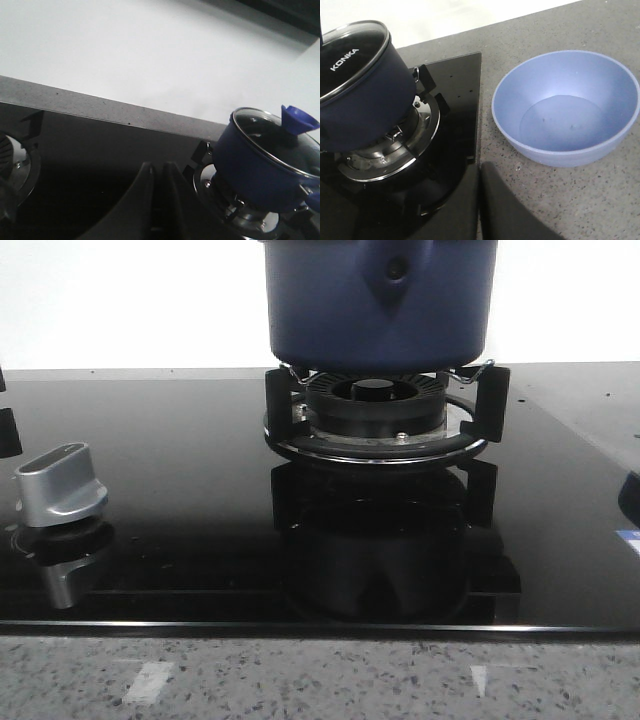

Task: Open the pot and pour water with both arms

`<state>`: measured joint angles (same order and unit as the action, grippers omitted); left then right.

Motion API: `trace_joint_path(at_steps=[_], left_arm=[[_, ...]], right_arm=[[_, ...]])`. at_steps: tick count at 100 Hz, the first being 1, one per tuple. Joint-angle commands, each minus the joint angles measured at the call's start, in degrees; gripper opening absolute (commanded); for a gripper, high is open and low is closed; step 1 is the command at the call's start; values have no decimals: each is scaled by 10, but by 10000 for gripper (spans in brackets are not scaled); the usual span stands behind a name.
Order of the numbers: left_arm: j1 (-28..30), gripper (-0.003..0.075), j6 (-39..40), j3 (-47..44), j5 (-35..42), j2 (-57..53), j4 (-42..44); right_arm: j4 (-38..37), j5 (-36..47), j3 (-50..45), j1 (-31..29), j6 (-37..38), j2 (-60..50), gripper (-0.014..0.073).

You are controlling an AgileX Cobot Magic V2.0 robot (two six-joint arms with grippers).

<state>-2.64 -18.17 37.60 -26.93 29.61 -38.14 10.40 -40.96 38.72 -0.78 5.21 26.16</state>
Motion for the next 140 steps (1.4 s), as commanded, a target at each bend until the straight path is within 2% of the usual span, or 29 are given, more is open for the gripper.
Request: trace_joint_path(at_steps=[1,12,29,34,49,65,77,82,100,123,140], left_arm=[[-4,-19,-87,59,-15,53,-59],[-4,-18,-234,87,-55,113,-205],[-4,38,-420,103,-140,198,-409],[-4,64,-464,107,-165,225,-453],[-4,134,-561,130,-225,287,-531],[-33,259,-619,170,-248,348,-543],[-85,396,-676,209,-244,392,-547],[-108,430,-695,227,-233,414,-547],[-174,442,-742,293,-160,487,-547],[-211,446,-749,377,-142,587,-545],[-214,530,-749,422,-142,637,-544]], right_arm=[[-2,26,30,1,-34,14,-43],[-1,26,32,11,-40,14,19],[-1,25,32,17,-41,14,307],[-1,25,32,17,-41,13,358],[-1,25,32,17,-41,13,371],[-1,25,32,17,-42,13,371],[-5,25,32,17,-42,13,371],[-8,25,32,17,-42,13,371],[-16,22,32,17,-42,13,371],[-21,16,32,17,-42,13,371],[-27,9,32,17,-42,13,371]])
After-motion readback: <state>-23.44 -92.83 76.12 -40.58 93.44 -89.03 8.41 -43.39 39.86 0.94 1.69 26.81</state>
